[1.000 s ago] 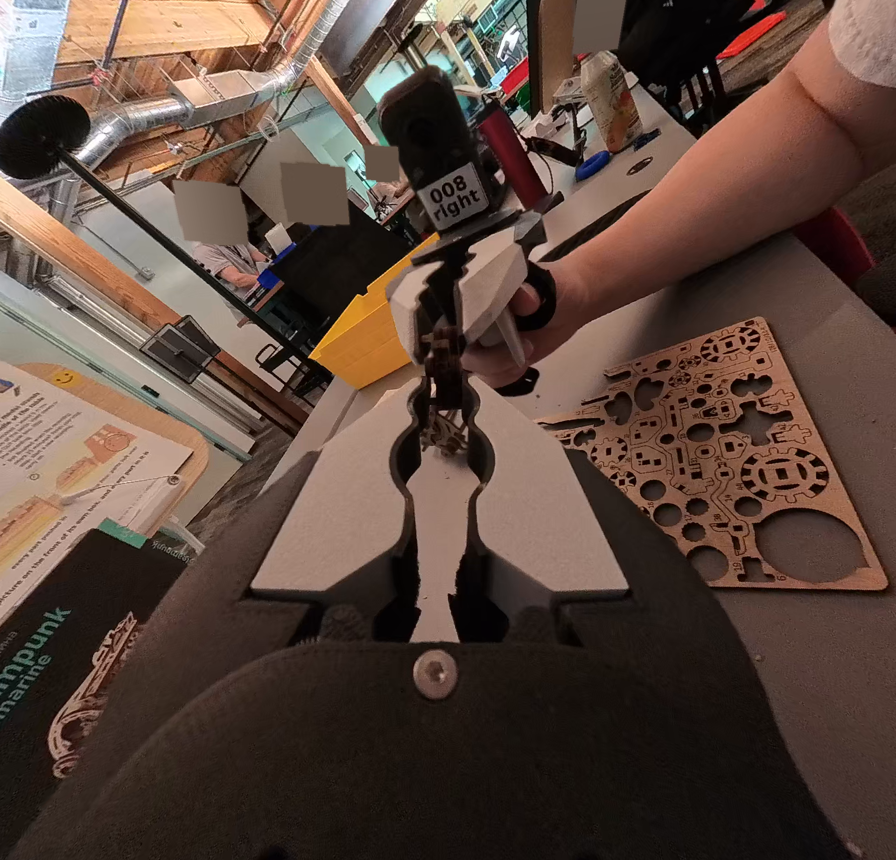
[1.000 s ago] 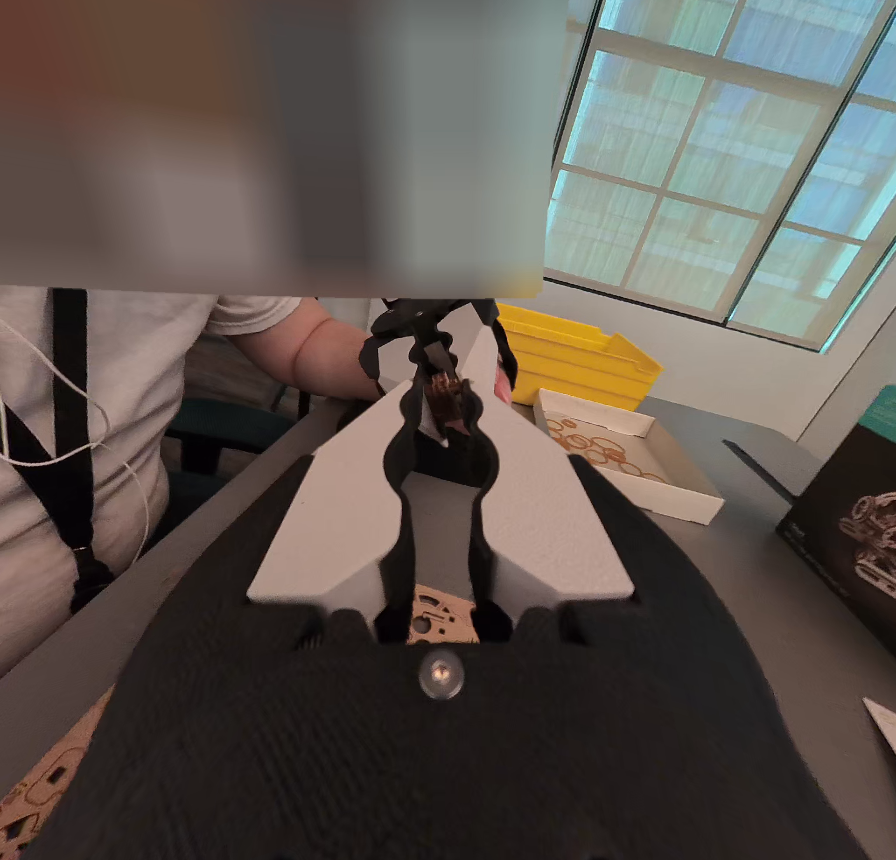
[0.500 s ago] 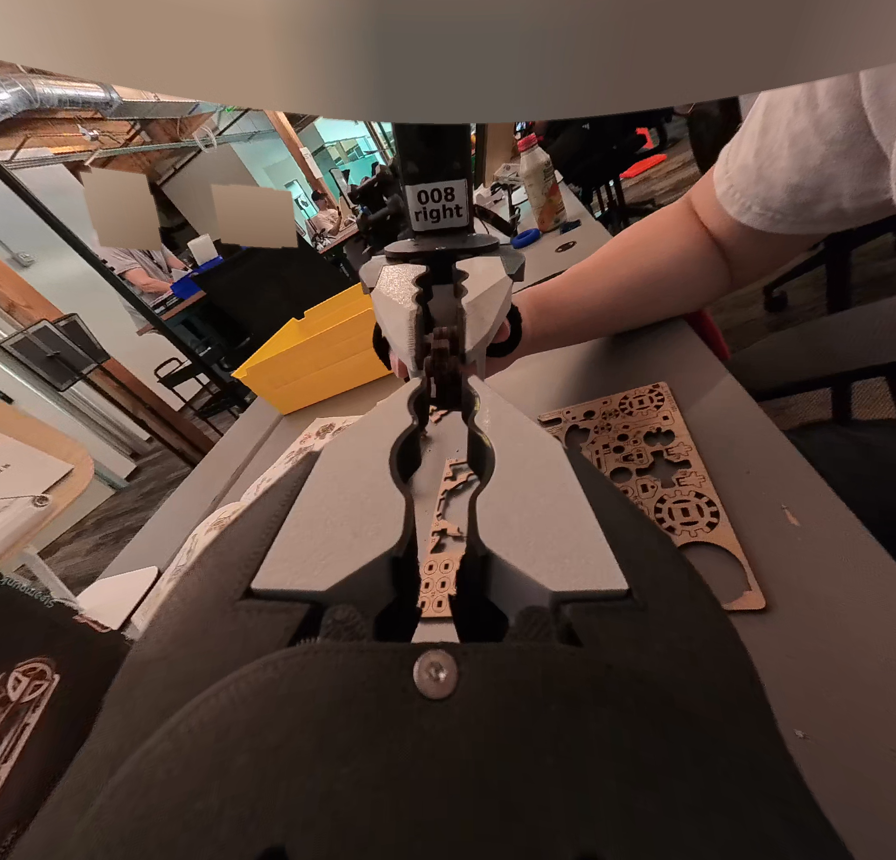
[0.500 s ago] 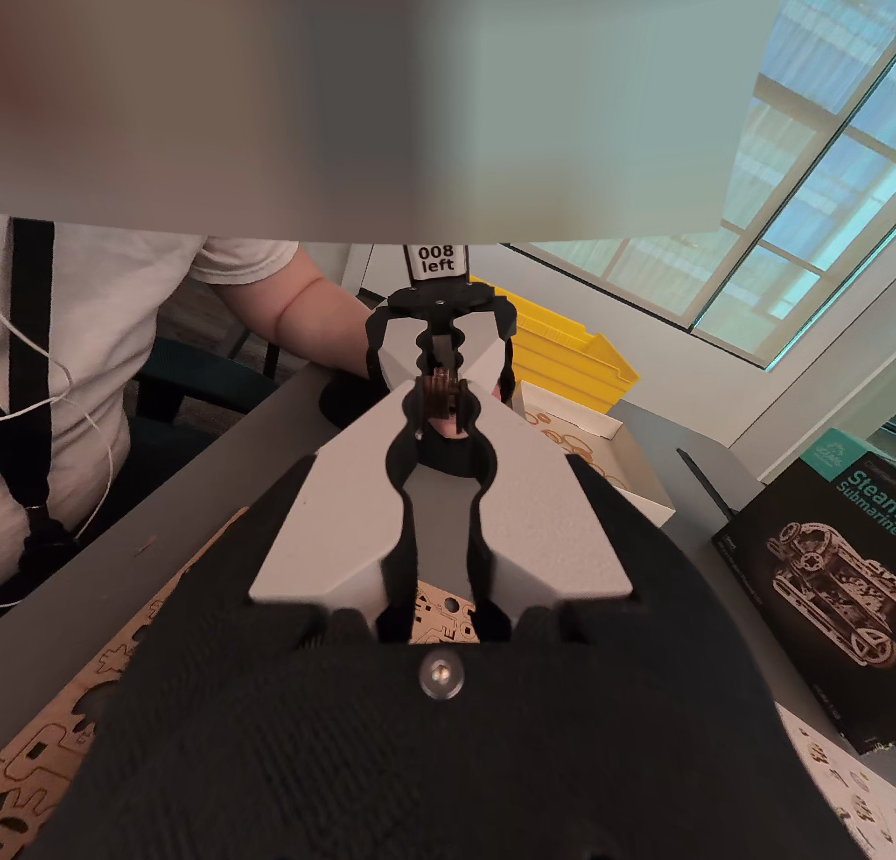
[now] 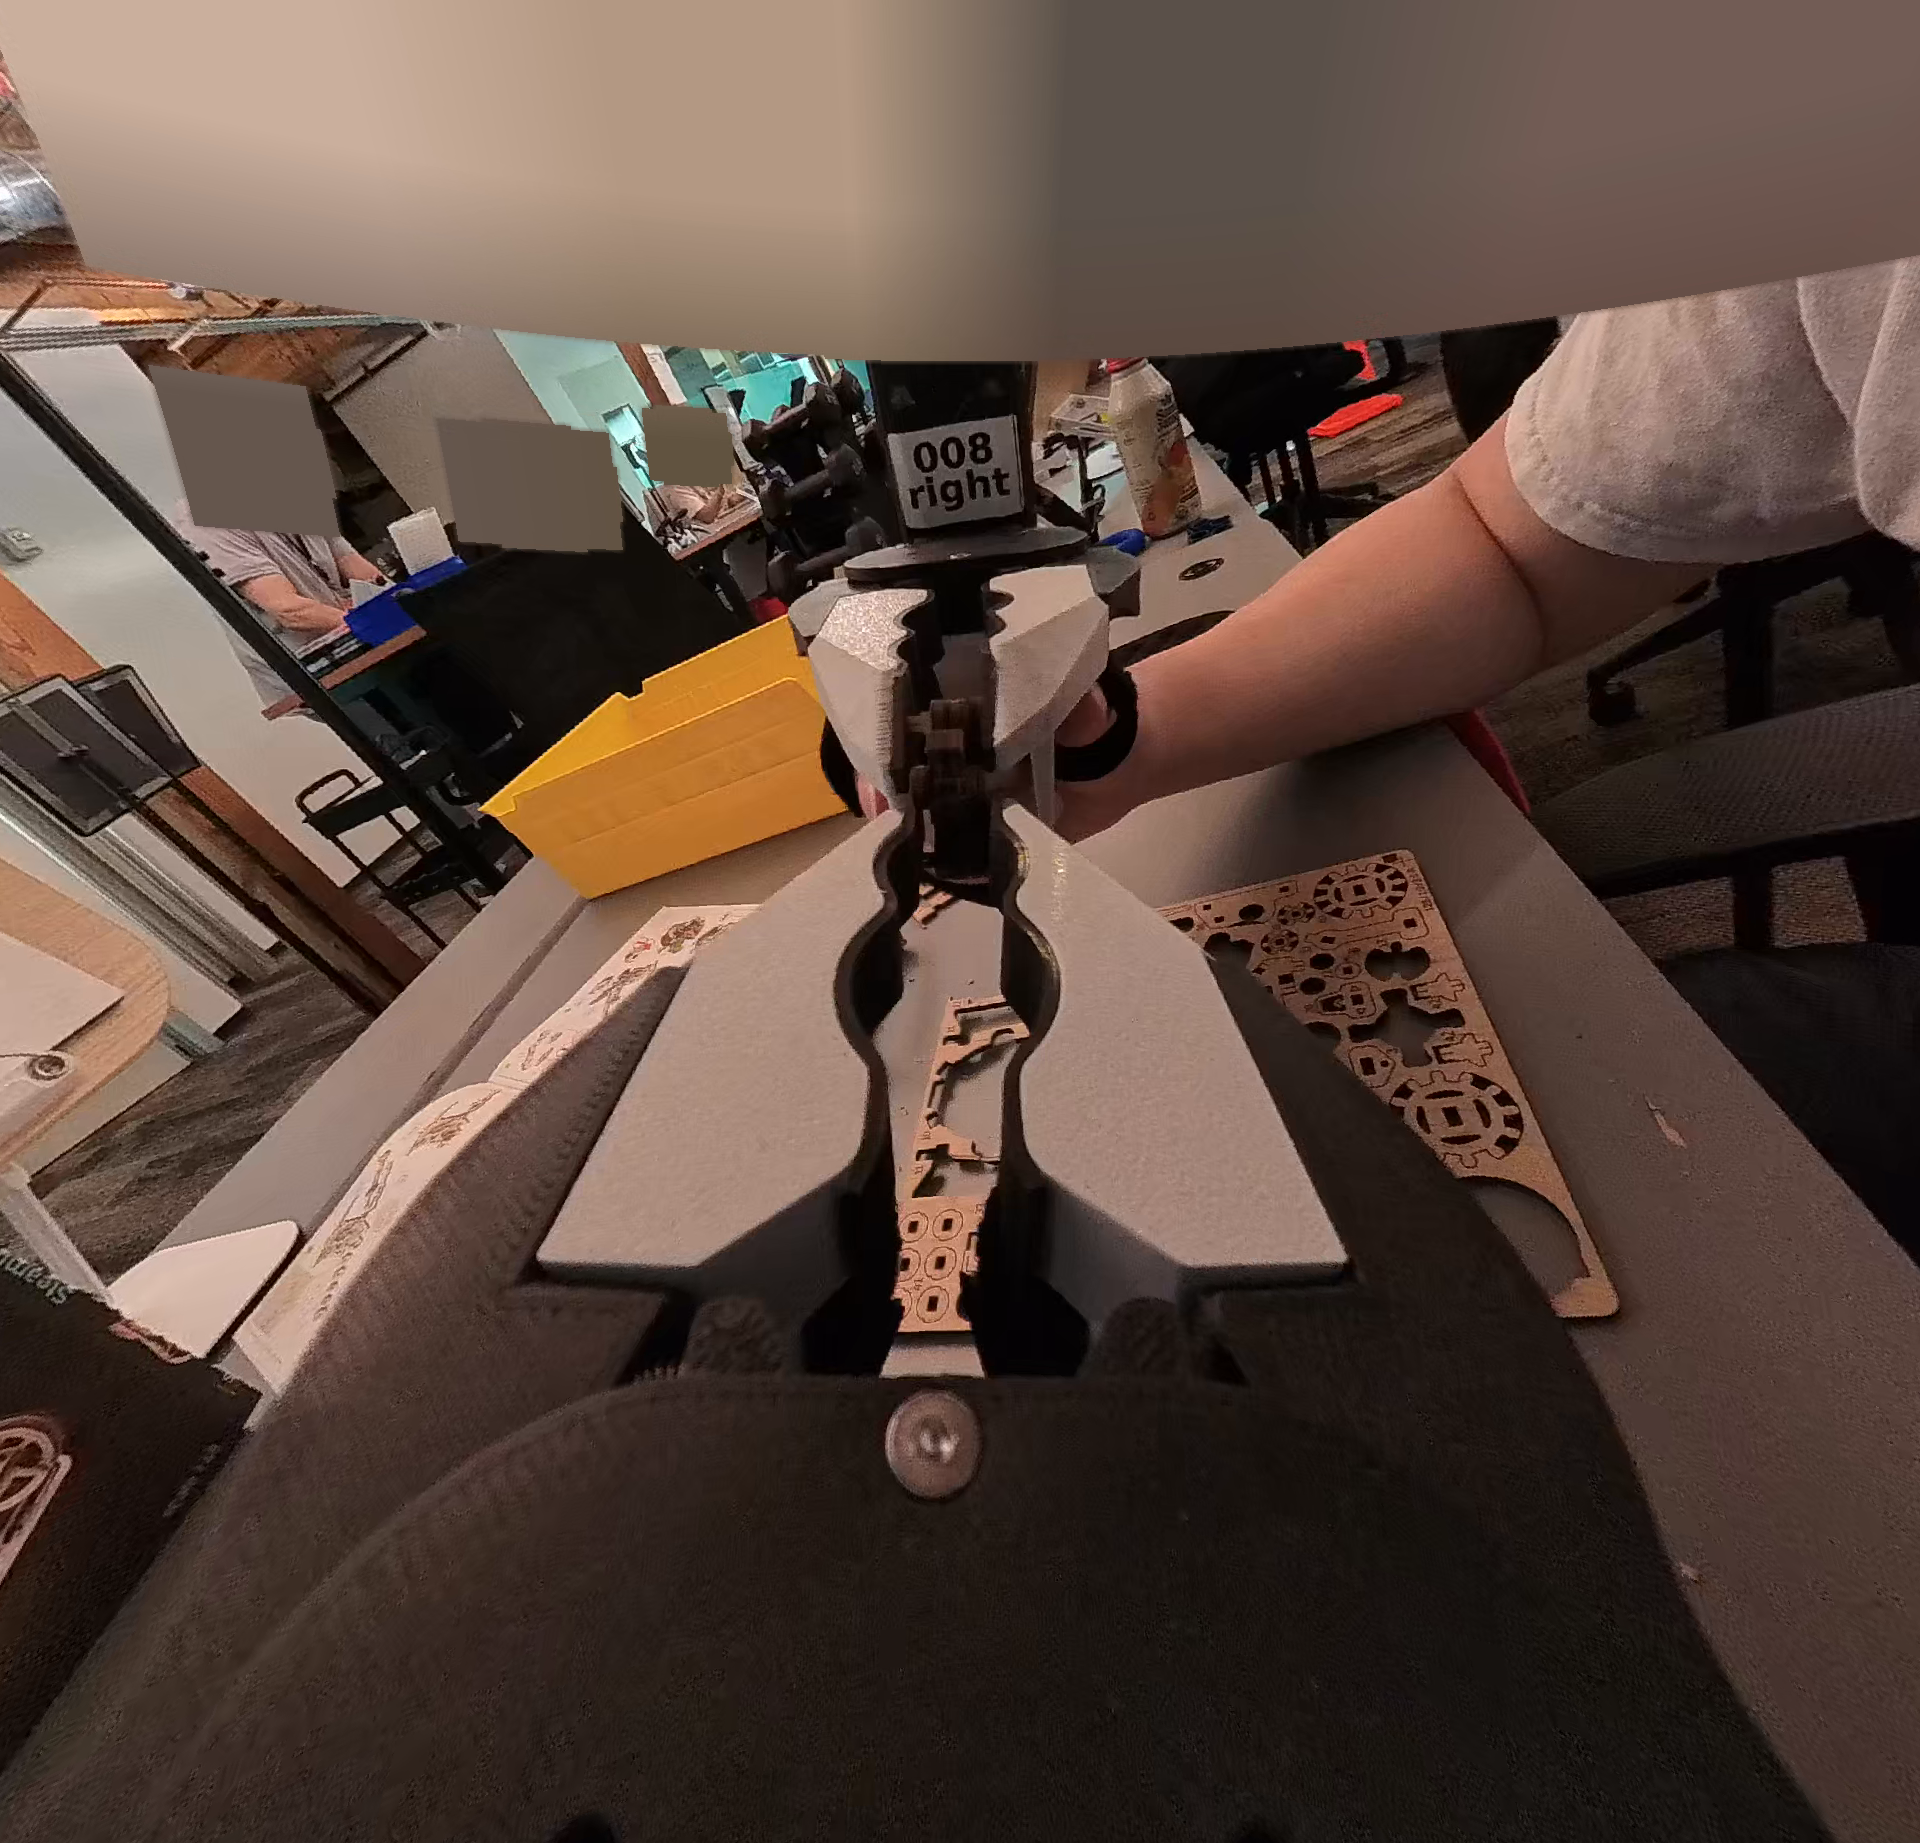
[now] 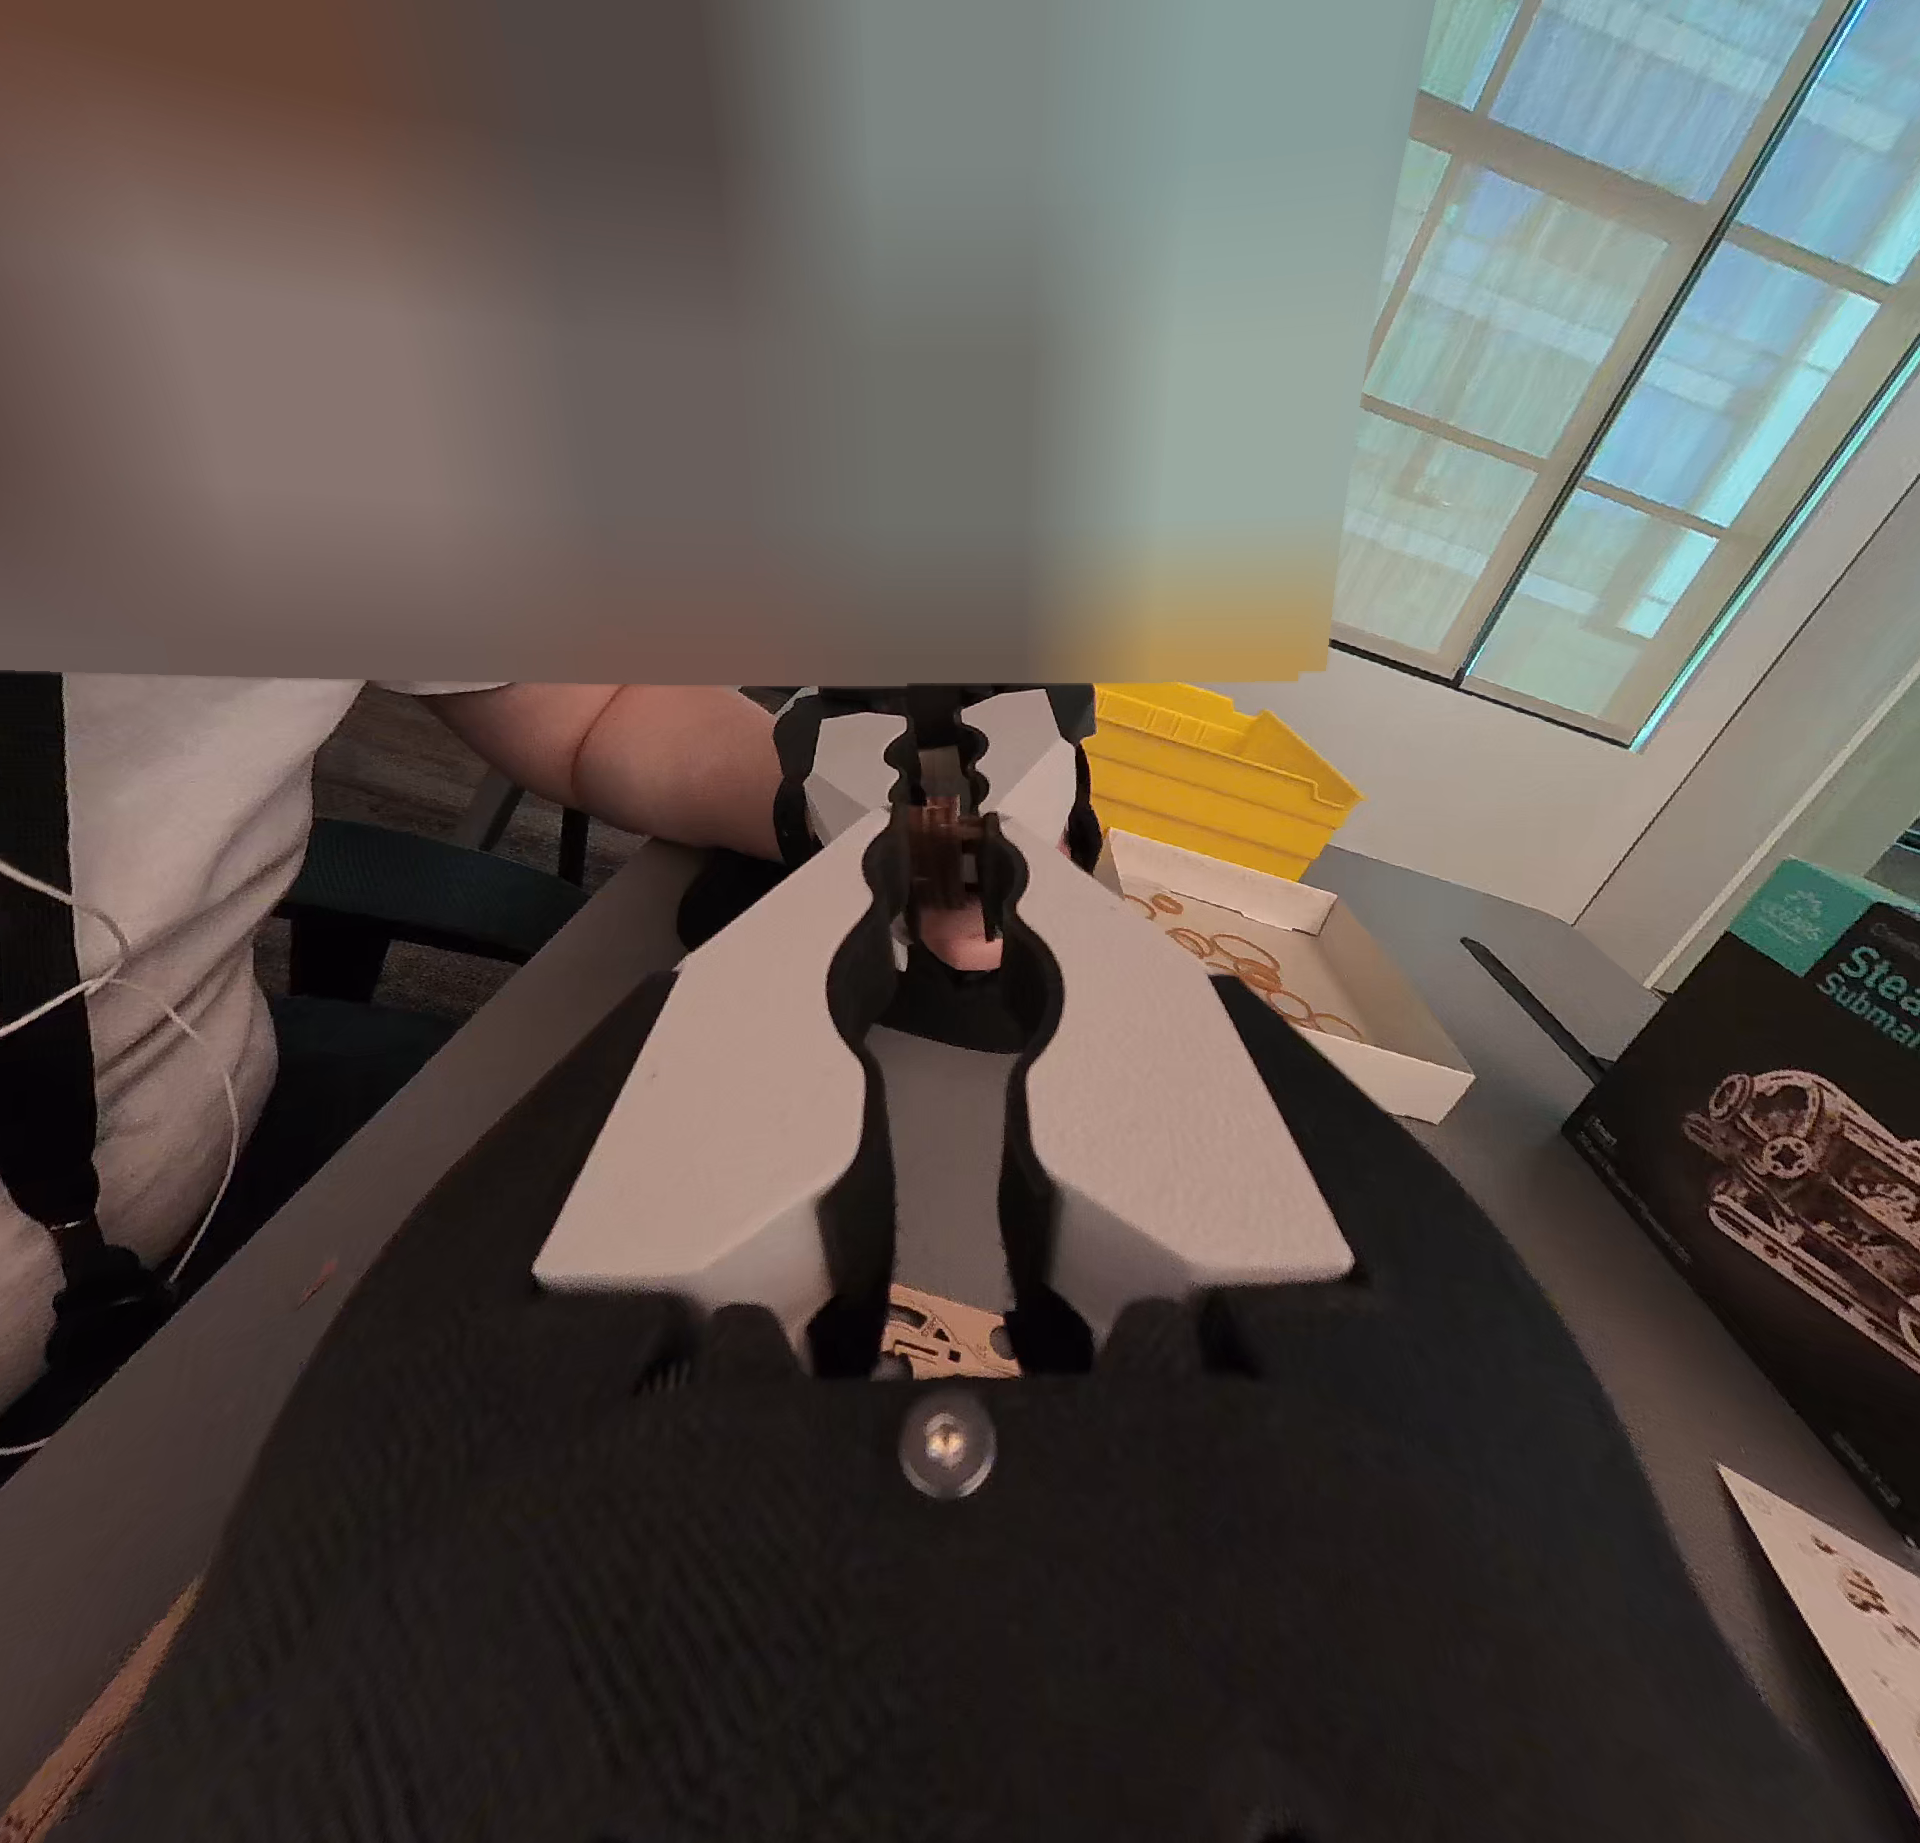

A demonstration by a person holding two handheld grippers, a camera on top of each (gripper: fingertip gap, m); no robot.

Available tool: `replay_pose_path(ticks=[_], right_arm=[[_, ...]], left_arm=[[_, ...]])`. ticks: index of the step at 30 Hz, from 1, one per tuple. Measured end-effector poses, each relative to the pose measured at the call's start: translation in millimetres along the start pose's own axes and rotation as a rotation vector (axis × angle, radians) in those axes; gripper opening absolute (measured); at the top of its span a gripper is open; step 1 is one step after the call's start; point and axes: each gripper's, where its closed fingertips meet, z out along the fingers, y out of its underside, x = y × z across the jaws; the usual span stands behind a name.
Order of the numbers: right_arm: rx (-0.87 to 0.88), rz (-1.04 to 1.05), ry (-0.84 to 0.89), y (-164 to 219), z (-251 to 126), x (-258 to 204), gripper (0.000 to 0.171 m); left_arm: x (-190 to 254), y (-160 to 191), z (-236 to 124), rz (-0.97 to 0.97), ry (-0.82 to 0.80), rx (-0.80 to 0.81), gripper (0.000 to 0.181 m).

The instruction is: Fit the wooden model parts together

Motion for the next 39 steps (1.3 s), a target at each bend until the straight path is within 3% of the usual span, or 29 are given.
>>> replay_pose_path(ticks=[5, 10, 13, 39], right_arm=[[-0.046, -0.033, 0.021, 5, 0, 1, 0.011], [-0.071, -0.073, 0.017, 7, 1, -2, 0.011], [-0.095, -0.102, 0.024, 11, 2, -1, 0.011], [-0.048, 0.034, -0.002, 13, -2, 4, 0.012]], left_arm=[[-1, 5, 0, 0.032, -0.008, -0.024, 0.010], [0, -4, -2, -0.029, 0.020, 0.013, 0.046], [2, -7, -3, -0.051, 0.028, 0.025, 0.034], [-3, -3, 0, -0.062, -0.013, 0.004, 0.032]])
